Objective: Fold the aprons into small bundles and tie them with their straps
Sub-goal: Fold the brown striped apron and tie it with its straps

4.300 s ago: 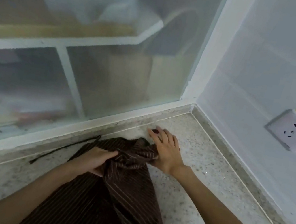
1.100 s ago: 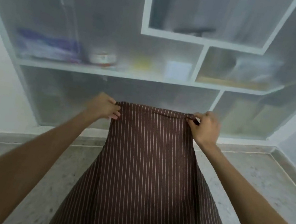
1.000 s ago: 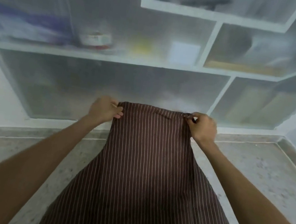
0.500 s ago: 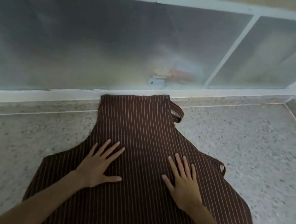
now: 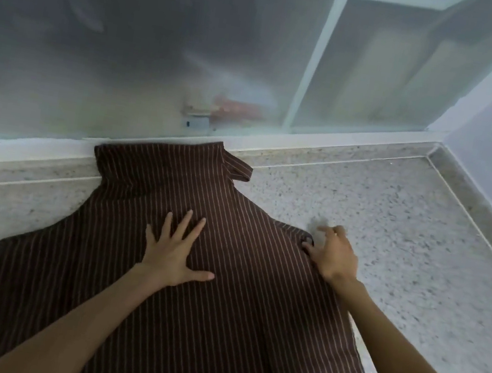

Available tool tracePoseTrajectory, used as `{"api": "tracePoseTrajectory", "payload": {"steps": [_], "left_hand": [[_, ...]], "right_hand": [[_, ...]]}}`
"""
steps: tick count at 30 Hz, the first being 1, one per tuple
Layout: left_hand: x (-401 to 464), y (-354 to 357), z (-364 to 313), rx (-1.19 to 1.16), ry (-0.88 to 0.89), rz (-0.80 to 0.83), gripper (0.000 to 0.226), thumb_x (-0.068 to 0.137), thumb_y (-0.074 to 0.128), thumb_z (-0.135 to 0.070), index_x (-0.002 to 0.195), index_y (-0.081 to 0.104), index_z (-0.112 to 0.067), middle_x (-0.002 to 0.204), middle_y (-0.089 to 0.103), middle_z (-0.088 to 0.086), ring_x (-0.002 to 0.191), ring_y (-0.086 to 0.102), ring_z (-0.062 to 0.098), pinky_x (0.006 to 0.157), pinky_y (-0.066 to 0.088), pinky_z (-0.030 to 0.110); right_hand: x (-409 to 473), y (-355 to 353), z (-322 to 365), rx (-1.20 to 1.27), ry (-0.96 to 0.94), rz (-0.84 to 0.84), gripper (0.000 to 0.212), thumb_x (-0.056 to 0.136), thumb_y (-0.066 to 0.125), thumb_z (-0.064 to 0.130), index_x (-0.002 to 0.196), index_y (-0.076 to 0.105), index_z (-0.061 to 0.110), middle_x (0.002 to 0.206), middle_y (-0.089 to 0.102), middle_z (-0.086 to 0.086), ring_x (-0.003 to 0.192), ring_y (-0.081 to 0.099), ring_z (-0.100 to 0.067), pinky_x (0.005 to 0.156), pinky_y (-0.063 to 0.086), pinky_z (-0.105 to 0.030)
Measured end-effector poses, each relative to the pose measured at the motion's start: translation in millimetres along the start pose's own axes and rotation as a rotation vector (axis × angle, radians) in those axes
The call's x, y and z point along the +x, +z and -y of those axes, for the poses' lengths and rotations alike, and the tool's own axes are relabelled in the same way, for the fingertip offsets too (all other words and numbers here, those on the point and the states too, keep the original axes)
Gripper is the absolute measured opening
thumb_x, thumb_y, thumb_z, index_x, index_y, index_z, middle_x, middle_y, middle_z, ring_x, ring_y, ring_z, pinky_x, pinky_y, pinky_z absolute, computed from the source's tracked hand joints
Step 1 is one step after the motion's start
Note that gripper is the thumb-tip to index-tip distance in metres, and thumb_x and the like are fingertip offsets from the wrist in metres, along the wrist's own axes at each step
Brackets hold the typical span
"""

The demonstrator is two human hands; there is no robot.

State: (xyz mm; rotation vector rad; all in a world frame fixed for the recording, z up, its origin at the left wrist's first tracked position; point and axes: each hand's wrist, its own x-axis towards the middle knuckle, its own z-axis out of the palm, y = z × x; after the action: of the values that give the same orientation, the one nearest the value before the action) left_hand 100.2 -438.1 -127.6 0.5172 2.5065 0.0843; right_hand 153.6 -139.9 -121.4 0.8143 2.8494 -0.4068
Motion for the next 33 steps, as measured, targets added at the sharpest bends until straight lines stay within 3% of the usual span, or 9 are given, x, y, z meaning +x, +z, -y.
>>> {"api": "tracePoseTrajectory", "payload": {"steps": [7, 10, 12, 15, 17, 20, 24, 29, 33], "left_hand": [[12, 10, 3, -0.036, -0.059, 0.088, 0.13, 0.037, 0.038, -0.094, 0.136, -0.029, -0.043, 0.15, -0.034, -0.006, 0.138, -0.028, 0.031, 0.108, -0.002, 0.067], [19, 7, 1, -0.045, -0.049, 0.035, 0.132, 0.028, 0.026, -0.099, 0.132, -0.032, -0.043, 0.15, -0.033, -0.006, 0.139, -0.026, 0.031, 0.108, -0.003, 0.066], [21, 4, -6, -0.025, -0.077, -0.054, 0.131, 0.033, 0.025, -0.098, 0.14, -0.025, -0.04, 0.152, -0.029, -0.006, 0.141, -0.022, 0.03, 0.109, -0.003, 0.064], [6, 1, -20, 0.02, -0.062, -0.16, 0.131, 0.033, 0.009, -0.101, 0.144, -0.018, -0.037, 0.154, -0.024, -0.006, 0.143, -0.016, 0.026, 0.111, 0.001, 0.062], [-13, 6, -26, 0.019, -0.06, -0.111, 0.133, 0.028, 0.003, -0.102, 0.142, -0.022, -0.038, 0.153, -0.027, -0.006, 0.142, -0.018, 0.028, 0.111, 0.002, 0.062], [-50, 27, -26, 0.035, -0.212, 0.038, 0.133, 0.037, 0.03, -0.099, 0.133, -0.036, -0.035, 0.15, -0.035, 0.0, 0.141, -0.019, 0.037, 0.108, 0.006, 0.065], [-79, 43, -13, 0.001, -0.422, 0.2, 0.131, 0.05, 0.045, -0.092, 0.133, -0.038, -0.035, 0.149, -0.036, 0.007, 0.14, -0.013, 0.044, 0.109, 0.012, 0.064], [-56, 45, -24, -0.132, -0.323, -0.005, 0.128, 0.049, 0.044, -0.092, 0.144, -0.022, -0.037, 0.153, -0.027, 0.009, 0.139, -0.017, 0.043, 0.113, 0.003, 0.059], [-59, 38, -13, -0.29, -0.234, -0.206, 0.116, 0.055, 0.039, -0.092, 0.149, 0.014, -0.03, 0.158, 0.001, 0.004, 0.145, -0.002, 0.029, 0.116, 0.003, 0.047]], "right_hand": [[54, -40, -16, 0.15, -0.135, -0.077, 0.011, 0.084, 0.068, 0.03, 0.085, 0.071, 0.019, 0.072, 0.064, -0.003, 0.073, 0.063, -0.023, 0.052, 0.038, -0.025], [112, -73, -7, 0.28, -0.095, -0.222, 0.008, 0.08, 0.067, 0.015, 0.085, 0.073, 0.018, 0.082, 0.072, -0.011, 0.081, 0.068, -0.03, 0.067, 0.054, -0.033], [135, -81, 7, 0.384, -0.124, -0.087, 0.025, 0.08, 0.063, 0.007, 0.103, 0.071, 0.014, 0.097, 0.071, -0.014, 0.095, 0.066, -0.031, 0.083, 0.054, -0.037], [122, -83, 9, 0.382, -0.153, 0.111, 0.06, 0.085, 0.06, 0.005, 0.141, 0.037, 0.012, 0.123, 0.058, -0.018, 0.115, 0.055, -0.034, 0.095, 0.044, -0.04], [76, -73, -7, 0.294, -0.224, 0.012, 0.059, 0.09, 0.055, 0.009, 0.144, 0.031, 0.014, 0.134, 0.051, -0.013, 0.121, 0.05, -0.031, 0.096, 0.041, -0.037], [-22, -24, -33, 0.242, -0.544, 0.037, 0.05, 0.098, 0.043, 0.035, 0.145, 0.03, 0.021, 0.149, 0.037, -0.001, 0.138, 0.032, -0.02, 0.113, 0.027, -0.036], [-56, 37, -67, -0.231, -0.78, 0.231, 0.065, 0.092, 0.014, 0.069, 0.149, 0.0, 0.039, 0.157, -0.006, 0.01, 0.146, -0.009, -0.016, 0.119, -0.002, -0.046], [-23, 24, -82, -0.373, -0.743, 0.181, 0.071, 0.086, 0.007, 0.073, 0.148, -0.003, 0.04, 0.157, -0.008, 0.011, 0.146, -0.007, -0.018, 0.115, -0.011, -0.039], [-26, 10, -55, -0.38, -0.727, 0.018, 0.071, 0.09, 0.012, 0.066, 0.141, 0.038, 0.026, 0.148, 0.037, -0.002, 0.139, 0.029, -0.023, 0.117, 0.007, -0.038]]}}
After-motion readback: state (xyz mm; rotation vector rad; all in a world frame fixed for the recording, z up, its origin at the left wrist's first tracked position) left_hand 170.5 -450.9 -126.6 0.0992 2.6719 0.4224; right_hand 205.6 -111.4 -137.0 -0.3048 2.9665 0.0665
